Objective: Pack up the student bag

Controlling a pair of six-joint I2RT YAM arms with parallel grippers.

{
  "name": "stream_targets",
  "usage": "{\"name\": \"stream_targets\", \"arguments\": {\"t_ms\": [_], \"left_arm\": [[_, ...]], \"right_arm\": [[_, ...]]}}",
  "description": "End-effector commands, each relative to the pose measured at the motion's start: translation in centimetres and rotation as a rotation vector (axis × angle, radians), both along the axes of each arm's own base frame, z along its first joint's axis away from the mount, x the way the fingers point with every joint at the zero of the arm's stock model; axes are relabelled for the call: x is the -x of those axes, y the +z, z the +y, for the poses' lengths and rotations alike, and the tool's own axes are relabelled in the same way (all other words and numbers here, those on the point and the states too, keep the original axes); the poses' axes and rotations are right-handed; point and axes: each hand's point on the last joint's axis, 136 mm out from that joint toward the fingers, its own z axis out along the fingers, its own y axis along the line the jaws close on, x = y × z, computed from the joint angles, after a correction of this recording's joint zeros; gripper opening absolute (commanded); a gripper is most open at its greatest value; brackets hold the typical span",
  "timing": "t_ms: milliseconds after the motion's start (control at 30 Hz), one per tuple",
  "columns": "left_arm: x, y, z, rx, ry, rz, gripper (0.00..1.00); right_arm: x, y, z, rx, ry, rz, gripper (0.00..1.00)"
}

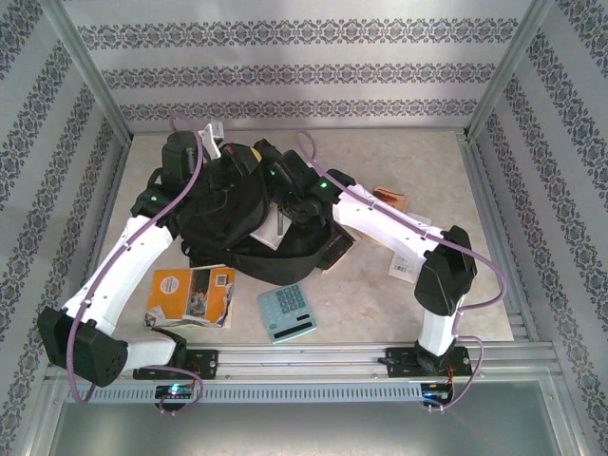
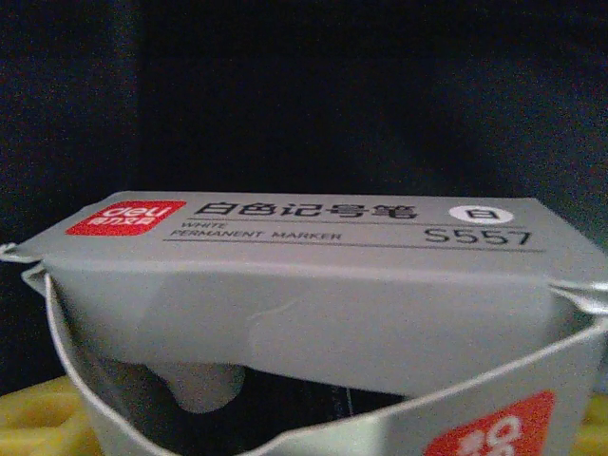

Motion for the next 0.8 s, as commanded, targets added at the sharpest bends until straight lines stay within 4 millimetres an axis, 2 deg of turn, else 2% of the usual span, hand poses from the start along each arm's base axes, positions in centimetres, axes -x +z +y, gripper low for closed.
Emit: {"name": "stream_targets", "arguments": {"t_ms": [0,200,333,400,467,600,767], "left_arm": [[-0.8,5.8,0.7,0.243,0.073,-0.129,0.0],[-0.4,7.4,1.1,0.348,0.094,-0.147,0.0],[-0.2,7.8,1.2,0.345,0.093,-0.156,0.0],[-0.4,7.6,1.3,0.35,0.09,-0.154,0.0],[-0.7,7.2,1.6,0.362,0.096,-0.141,0.0],[-1.1,6.7,2.6,0.373,0.116,-0.136,0.0],[-1.7,6.1,4.1,0.378,0.139,-0.13,0.0]], "right_arm": [[-0.4,0.7,1.3,-0.089,-0.096,0.031,0.74],[-3.4,0.8,3.8,-0.181,-0.088,0.007,0.81],[-5.4,2.4,9.5,-0.406,0.091,-0.046,0.86],[-5.1,3.2,12.1,-0.461,0.212,-0.045,0.89],[-4.7,4.1,13.3,-0.479,0.292,-0.074,0.92],[-4.1,5.3,13.3,-0.495,0.361,-0.181,0.98],[-3.9,5.1,11.7,-0.482,0.396,-0.226,0.98]]}}
